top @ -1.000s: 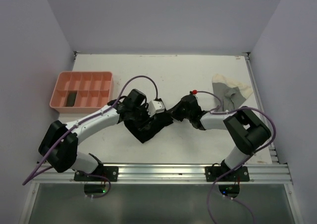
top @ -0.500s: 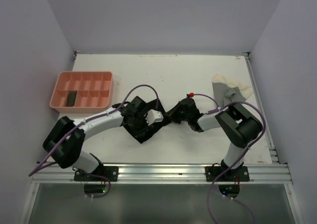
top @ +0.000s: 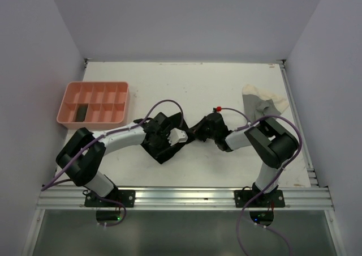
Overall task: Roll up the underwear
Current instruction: Fold the underwear
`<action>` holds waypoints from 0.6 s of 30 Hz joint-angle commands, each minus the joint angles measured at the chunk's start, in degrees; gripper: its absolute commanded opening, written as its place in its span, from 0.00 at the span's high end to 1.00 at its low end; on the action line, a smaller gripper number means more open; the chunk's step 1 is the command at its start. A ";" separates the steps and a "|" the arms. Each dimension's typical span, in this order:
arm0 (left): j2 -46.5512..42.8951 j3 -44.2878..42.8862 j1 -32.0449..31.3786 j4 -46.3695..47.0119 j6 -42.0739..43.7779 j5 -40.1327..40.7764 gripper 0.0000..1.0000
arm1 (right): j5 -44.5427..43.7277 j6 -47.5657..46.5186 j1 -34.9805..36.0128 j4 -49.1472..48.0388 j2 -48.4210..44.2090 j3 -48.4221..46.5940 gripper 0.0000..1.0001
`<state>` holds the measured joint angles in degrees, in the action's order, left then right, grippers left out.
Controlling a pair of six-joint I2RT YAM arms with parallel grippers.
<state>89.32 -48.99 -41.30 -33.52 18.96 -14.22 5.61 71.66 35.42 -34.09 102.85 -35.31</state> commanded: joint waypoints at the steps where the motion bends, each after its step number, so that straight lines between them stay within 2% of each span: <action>1: -0.02 -2.33 -0.27 1.35 0.02 1.56 0.90 | -1.21 -0.82 0.44 5.44 2.88 2.18 1.00; 2: -0.89 -2.68 -0.27 1.09 0.28 2.17 0.98 | -1.12 -0.91 0.61 5.43 2.80 2.18 1.00; 3: -1.42 -3.04 -0.27 0.22 0.37 2.35 1.00 | -1.12 -0.91 0.44 5.35 2.80 2.26 1.00; 9: -4.15 -7.43 -0.27 -5.05 0.99 1.39 1.00 | -1.30 -0.73 0.53 4.91 2.97 2.53 1.00; 18: -3.54 -8.58 -1.50 -10.33 2.92 -7.57 1.00 | -1.65 -0.29 0.53 4.55 2.62 3.14 1.00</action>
<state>86.32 -56.71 -42.06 -40.14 19.77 -16.80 5.56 72.47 35.51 -36.62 103.35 -34.33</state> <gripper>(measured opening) 0.009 0.009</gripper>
